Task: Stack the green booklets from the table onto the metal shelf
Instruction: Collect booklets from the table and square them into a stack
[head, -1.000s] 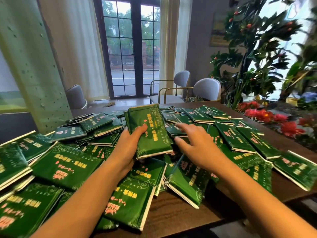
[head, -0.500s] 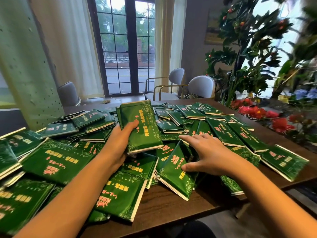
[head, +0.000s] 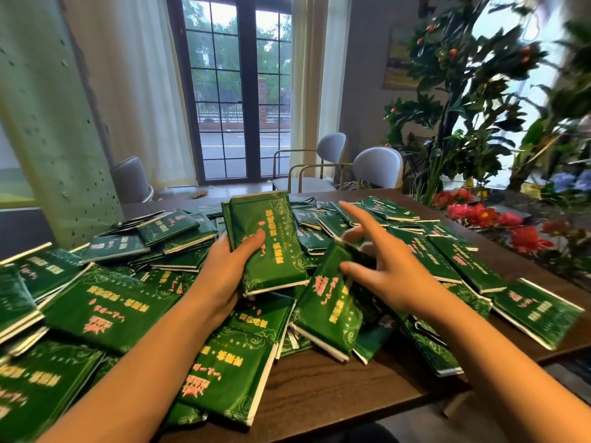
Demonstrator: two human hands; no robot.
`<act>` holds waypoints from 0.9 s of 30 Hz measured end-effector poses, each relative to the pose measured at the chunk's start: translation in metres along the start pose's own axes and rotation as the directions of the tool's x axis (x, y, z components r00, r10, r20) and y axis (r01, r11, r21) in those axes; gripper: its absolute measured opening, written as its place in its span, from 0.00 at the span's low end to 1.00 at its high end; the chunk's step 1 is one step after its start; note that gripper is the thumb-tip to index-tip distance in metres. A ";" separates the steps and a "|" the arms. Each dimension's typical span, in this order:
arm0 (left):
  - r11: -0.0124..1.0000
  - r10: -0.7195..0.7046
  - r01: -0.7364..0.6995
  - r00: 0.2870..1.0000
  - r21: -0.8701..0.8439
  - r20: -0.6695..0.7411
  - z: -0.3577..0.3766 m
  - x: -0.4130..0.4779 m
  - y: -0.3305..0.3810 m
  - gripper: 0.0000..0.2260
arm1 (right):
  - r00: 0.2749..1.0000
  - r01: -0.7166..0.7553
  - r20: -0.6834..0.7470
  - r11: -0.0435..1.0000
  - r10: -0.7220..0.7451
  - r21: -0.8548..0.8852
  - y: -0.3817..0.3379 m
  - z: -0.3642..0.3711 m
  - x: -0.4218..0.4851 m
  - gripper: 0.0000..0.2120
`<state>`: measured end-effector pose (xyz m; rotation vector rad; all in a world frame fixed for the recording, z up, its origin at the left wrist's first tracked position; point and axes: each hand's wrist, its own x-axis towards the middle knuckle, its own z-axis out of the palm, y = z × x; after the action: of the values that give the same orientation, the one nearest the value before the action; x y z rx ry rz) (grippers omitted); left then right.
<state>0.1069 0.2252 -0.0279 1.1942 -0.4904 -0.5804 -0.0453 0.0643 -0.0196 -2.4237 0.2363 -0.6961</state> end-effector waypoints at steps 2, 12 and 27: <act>1.000 0.007 -0.008 0.999 -0.019 -0.035 -0.002 0.002 0.000 0.11 | 0.992 0.003 -0.128 0.987 0.019 0.163 0.000 -0.005 0.007 0.31; 0.998 -0.053 0.054 0.998 0.038 -0.024 -0.009 0.000 0.004 0.08 | 0.986 0.023 -0.155 0.890 0.054 0.456 -0.028 0.000 0.055 0.08; 0.995 -0.093 0.094 0.995 -0.017 0.031 -0.009 0.000 0.008 0.08 | 0.998 -0.034 0.068 0.878 0.002 0.478 -0.048 0.002 0.097 0.09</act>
<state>0.1137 0.2341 -0.0226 1.1971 -0.4557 -0.6831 0.0381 0.0729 0.0487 -1.9603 0.0480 -0.5823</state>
